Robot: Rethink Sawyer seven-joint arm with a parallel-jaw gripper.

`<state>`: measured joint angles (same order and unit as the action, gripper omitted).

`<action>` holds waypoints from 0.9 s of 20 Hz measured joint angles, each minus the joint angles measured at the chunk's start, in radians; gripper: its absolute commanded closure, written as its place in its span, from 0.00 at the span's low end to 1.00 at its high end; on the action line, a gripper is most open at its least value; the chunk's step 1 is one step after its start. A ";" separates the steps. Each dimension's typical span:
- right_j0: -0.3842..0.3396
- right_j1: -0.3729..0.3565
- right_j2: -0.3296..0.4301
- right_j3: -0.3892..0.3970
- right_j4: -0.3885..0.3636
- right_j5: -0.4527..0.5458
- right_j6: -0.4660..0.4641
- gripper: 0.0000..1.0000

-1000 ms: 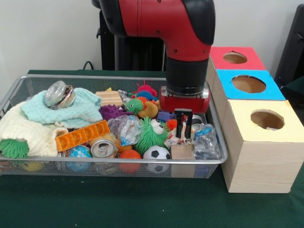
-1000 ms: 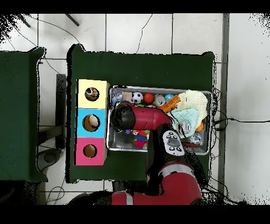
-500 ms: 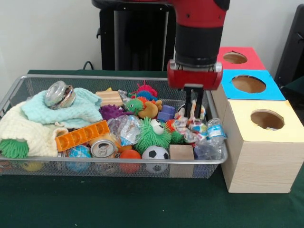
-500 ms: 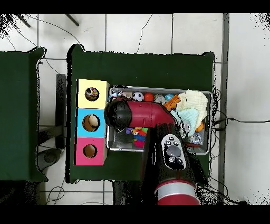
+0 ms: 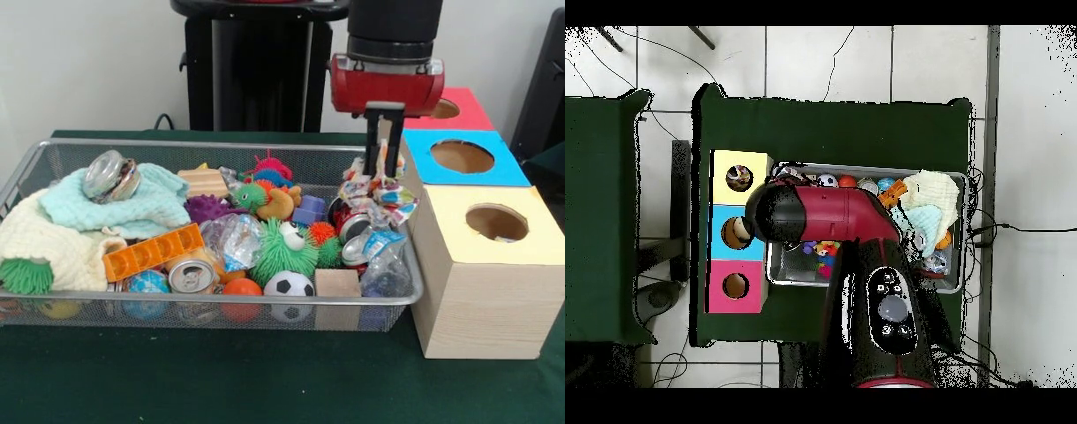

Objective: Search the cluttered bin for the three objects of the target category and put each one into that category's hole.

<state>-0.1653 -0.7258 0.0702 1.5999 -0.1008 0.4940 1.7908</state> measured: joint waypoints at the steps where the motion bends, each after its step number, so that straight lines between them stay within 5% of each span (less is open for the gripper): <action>1: 0.002 -0.002 0.000 0.000 0.000 0.000 0.000 1.00; 18: 0.052 -0.031 0.000 0.000 0.018 0.039 0.000 1.00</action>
<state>-0.1133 -0.7570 0.0699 1.5997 -0.0831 0.5328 1.7908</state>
